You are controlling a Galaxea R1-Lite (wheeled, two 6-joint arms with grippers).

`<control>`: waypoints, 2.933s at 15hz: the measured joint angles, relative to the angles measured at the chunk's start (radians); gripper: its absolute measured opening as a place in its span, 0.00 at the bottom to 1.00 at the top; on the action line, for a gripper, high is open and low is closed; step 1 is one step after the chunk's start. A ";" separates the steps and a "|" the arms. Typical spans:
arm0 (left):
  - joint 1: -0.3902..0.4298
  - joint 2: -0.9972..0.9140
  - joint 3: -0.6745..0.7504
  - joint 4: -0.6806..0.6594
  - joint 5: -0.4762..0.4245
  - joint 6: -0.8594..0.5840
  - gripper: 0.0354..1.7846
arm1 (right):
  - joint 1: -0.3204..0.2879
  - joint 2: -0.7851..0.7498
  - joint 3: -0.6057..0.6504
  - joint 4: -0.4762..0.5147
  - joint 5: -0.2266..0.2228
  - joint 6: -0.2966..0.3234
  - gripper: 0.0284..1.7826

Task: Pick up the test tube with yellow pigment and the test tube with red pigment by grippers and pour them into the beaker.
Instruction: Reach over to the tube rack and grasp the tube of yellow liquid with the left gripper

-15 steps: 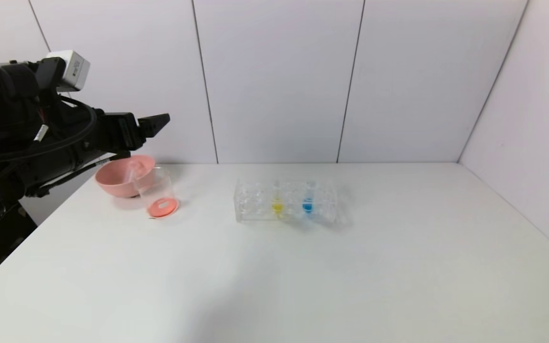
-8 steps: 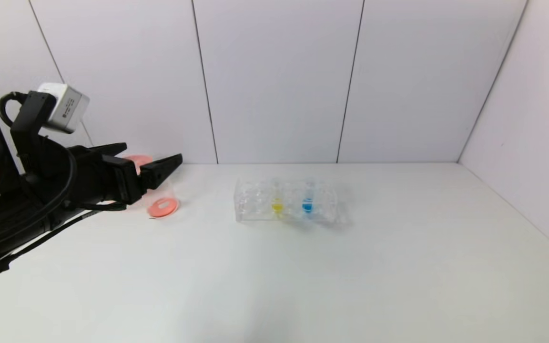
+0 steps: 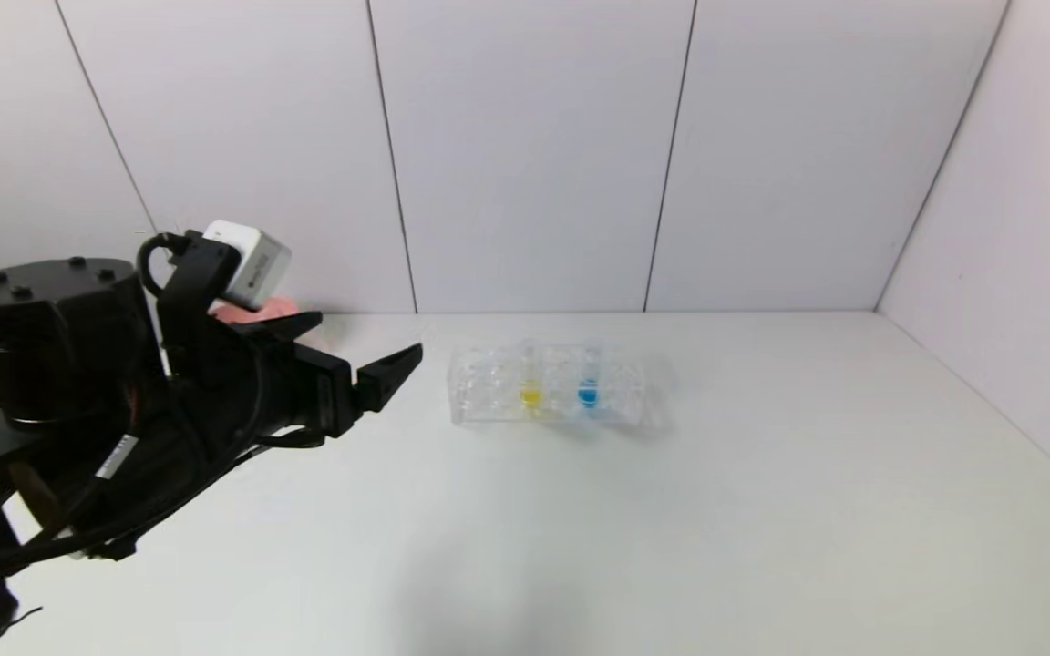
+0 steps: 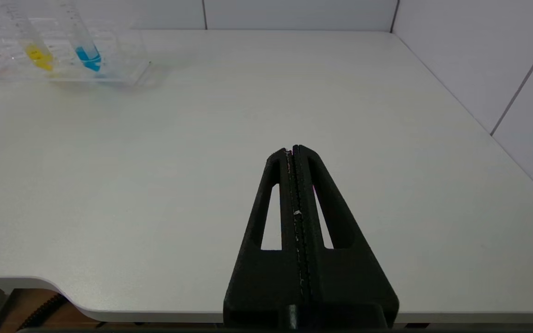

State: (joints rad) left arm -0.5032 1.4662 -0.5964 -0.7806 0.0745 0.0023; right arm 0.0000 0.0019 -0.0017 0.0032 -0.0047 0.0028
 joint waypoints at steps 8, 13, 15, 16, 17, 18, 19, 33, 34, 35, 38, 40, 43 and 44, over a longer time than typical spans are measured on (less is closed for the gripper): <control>-0.118 0.429 -0.087 -0.552 0.120 -0.004 1.00 | 0.000 0.000 0.000 0.000 0.000 0.000 0.05; -0.151 0.576 -0.217 -0.551 0.125 -0.009 1.00 | 0.000 0.000 0.000 0.000 0.000 0.000 0.05; -0.153 0.626 -0.258 -0.552 0.142 -0.011 1.00 | 0.000 0.000 0.000 0.000 0.000 0.000 0.05; -0.155 0.650 -0.278 -0.553 0.164 -0.011 1.00 | 0.000 0.000 0.000 0.000 0.000 0.000 0.05; -0.157 0.671 -0.297 -0.554 0.185 -0.011 1.00 | 0.000 0.000 0.000 0.000 0.000 0.000 0.05; -0.160 0.695 -0.316 -0.555 0.202 -0.011 1.00 | 0.000 0.000 0.000 0.000 0.000 0.000 0.05; -0.163 0.716 -0.333 -0.555 0.211 -0.011 1.00 | 0.000 0.000 0.000 0.000 0.000 0.000 0.05; -0.183 0.850 -0.437 -0.549 0.248 -0.013 1.00 | 0.000 0.000 0.000 0.000 0.000 0.000 0.05; -0.184 0.853 -0.441 -0.546 0.249 -0.015 0.99 | 0.000 0.000 0.000 0.000 0.000 0.000 0.05; -0.184 0.857 -0.443 -0.544 0.248 -0.020 0.99 | 0.000 0.000 0.000 0.000 0.000 0.000 0.05; -0.182 0.861 -0.445 -0.532 0.249 -0.022 0.97 | 0.000 0.000 0.000 0.000 0.000 0.000 0.05; -0.182 0.862 -0.448 -0.532 0.249 -0.022 0.88 | 0.000 0.000 0.000 0.000 0.000 0.000 0.05; -0.180 0.862 -0.450 -0.531 0.248 -0.021 0.64 | 0.000 0.000 0.000 0.000 0.000 0.000 0.05; -0.180 0.862 -0.450 -0.531 0.249 -0.021 0.53 | 0.000 0.000 0.000 0.000 0.000 0.000 0.05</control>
State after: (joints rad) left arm -0.6834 2.3283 -1.0462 -1.3113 0.3232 -0.0191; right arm 0.0000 0.0019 -0.0017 0.0032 -0.0047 0.0032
